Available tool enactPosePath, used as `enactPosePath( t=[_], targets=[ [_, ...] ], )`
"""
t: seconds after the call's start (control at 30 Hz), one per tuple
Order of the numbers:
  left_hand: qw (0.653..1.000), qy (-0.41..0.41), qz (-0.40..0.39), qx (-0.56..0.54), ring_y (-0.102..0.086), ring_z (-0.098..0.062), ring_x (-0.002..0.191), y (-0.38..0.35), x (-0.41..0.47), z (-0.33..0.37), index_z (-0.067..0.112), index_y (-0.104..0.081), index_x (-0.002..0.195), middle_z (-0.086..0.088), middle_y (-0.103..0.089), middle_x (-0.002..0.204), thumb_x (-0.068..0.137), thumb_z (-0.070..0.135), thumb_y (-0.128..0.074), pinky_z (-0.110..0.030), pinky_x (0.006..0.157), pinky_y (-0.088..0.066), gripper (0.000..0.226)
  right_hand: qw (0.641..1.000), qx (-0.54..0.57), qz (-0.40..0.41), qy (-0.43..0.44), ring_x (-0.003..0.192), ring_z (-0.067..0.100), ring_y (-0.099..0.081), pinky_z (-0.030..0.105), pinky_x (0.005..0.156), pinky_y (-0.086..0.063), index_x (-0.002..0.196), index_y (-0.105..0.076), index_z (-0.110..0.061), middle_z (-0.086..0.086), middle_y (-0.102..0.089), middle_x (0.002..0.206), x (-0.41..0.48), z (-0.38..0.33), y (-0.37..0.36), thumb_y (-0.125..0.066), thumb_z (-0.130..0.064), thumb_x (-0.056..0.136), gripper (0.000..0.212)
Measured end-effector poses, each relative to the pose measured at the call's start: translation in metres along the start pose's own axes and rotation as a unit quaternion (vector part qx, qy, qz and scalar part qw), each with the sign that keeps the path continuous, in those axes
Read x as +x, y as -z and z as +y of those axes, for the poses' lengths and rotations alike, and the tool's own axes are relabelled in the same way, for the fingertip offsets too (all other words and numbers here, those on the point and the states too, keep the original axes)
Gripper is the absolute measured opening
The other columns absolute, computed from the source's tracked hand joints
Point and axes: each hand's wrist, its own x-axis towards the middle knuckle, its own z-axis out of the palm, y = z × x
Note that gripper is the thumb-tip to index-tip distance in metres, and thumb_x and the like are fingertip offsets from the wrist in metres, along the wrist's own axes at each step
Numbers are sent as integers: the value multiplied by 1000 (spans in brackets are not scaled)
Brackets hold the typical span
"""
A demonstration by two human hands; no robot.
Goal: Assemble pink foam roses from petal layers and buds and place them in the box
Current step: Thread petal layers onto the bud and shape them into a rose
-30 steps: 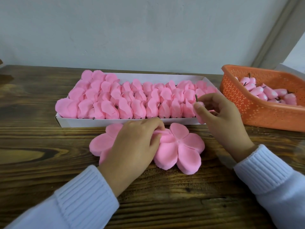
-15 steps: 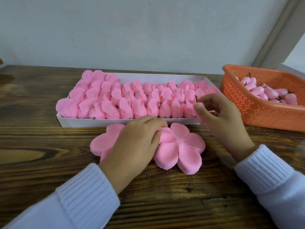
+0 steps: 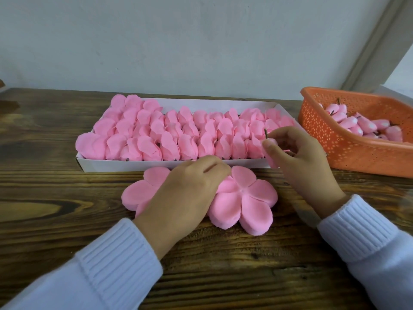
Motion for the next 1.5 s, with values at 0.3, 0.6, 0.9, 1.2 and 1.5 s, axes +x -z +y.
enactPosePath(
  t=[0.3, 0.6, 0.9, 1.2, 1.5],
  targets=[
    [1000, 13, 15, 7, -67, -31, 70, -2, 0, 1, 5, -69, 92, -8, -68, 87, 74, -11, -71, -42, 55, -55, 24, 1000, -2, -3, 1, 67, 1, -58, 11, 63, -44, 89, -64, -21, -13, -64, 76, 1, 2, 1, -64, -21, 90, 1],
    [998, 10, 44, 40, -64, -26, 63, -4, 0, 1, 8, -68, 79, -5, -67, 74, 71, -8, -74, -36, 62, -48, 19, 1000, -4, -5, 1, 68, 2, -59, 11, 62, -45, 89, -63, -22, -13, -64, 77, 0, 1, 1, -63, -20, 90, 2],
    [989, 85, 69, -95, -51, -11, 68, -1, 0, 7, 10, -58, 81, 1, -59, 73, 87, 9, -64, -31, 65, -43, 9, 999, 44, 18, -15, 59, -2, -58, 12, 58, -45, 93, -62, -13, -7, -61, 72, 0, -1, 2, -59, -17, 93, 5],
    [852, 331, 102, -392, -45, 0, 52, -4, 3, 6, 32, -47, 75, 17, -47, 53, 94, 29, -49, -27, 70, -50, 20, 978, 199, -30, -49, 81, 9, -62, 27, 78, -52, 94, -64, -14, -5, -67, 87, -3, -5, 3, -75, -20, 77, 21],
    [614, 476, 87, -624, -41, -17, 34, 8, 7, 9, 5, -53, 120, -16, -57, 75, 101, 30, -43, -12, 35, -27, 33, 906, 381, -181, -28, 93, 31, -58, 54, 93, -44, 83, -72, -22, 2, -65, 86, -15, -20, -3, -85, -40, 63, 30]
  ],
)
